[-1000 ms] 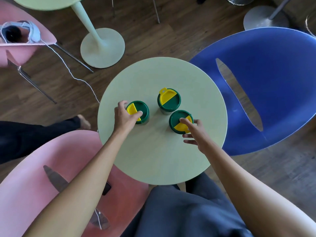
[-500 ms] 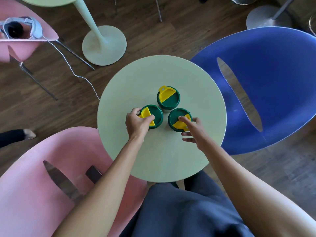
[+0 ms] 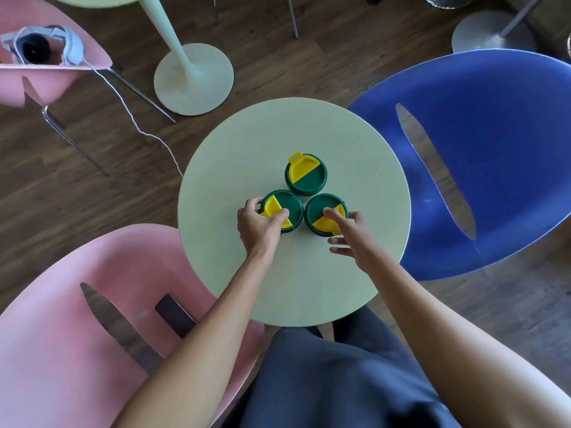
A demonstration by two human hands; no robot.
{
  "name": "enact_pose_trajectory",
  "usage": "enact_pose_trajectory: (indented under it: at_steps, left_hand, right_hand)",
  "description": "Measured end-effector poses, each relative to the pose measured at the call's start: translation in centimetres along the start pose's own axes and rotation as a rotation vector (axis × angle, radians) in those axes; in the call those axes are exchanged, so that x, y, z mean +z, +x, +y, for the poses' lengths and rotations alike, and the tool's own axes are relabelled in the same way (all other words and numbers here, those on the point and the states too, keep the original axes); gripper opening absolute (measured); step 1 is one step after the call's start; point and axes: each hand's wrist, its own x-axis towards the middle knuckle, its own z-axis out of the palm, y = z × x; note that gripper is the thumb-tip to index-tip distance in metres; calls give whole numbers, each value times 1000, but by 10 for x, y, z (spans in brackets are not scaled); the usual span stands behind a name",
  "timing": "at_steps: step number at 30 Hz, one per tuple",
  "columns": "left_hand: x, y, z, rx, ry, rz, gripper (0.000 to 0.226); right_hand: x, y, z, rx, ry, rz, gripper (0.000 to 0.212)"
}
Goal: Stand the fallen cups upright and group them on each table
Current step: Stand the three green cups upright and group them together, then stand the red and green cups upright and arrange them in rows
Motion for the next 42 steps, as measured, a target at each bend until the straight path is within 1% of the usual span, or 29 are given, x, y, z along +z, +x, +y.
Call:
enact_pose_trajectory:
  at_steps: [6,11,16,18,20,23,26,29,34,38,42]
  left_hand:
    - [-6,3,-1,-7,8,-67,62]
    - [-6,7,-5,54,39,-101,74]
    - [-8,3,0,59,67,-122,66]
    - [-8,1,-2,83,99,-87,62]
    - [-10,-4,0,174,119,1,56]
    - [-13,-10,12,408,147,115,36]
    - [-12,-16,38,627,191,129,21]
    - [1,-26,69,771,207,56,14]
    - [57,-65,114,843,294,-163,13]
    - [125,-116,135,928,411,-317,15]
    - [205,-190,148,1045,480,-461,14]
  right_hand:
    - [-2,0,2,-3,1,-15,75]
    - [-5,0,4,-6,4,-33,78]
    - [-6,-1,6,-17,-5,-37,80]
    - [-5,-1,6,-24,-21,-28,80]
    - [-6,-2,4,-47,-45,-6,77]
    - [-11,-7,-2,-129,-34,83,69]
    - [-25,-18,-14,-257,-40,201,49]
    - [-47,-29,-29,-358,-77,268,31]
    - [-104,-48,-45,-430,-9,363,19]
    - [-175,-66,-38,-472,91,452,14]
    - [-273,-85,-13,-483,214,561,13]
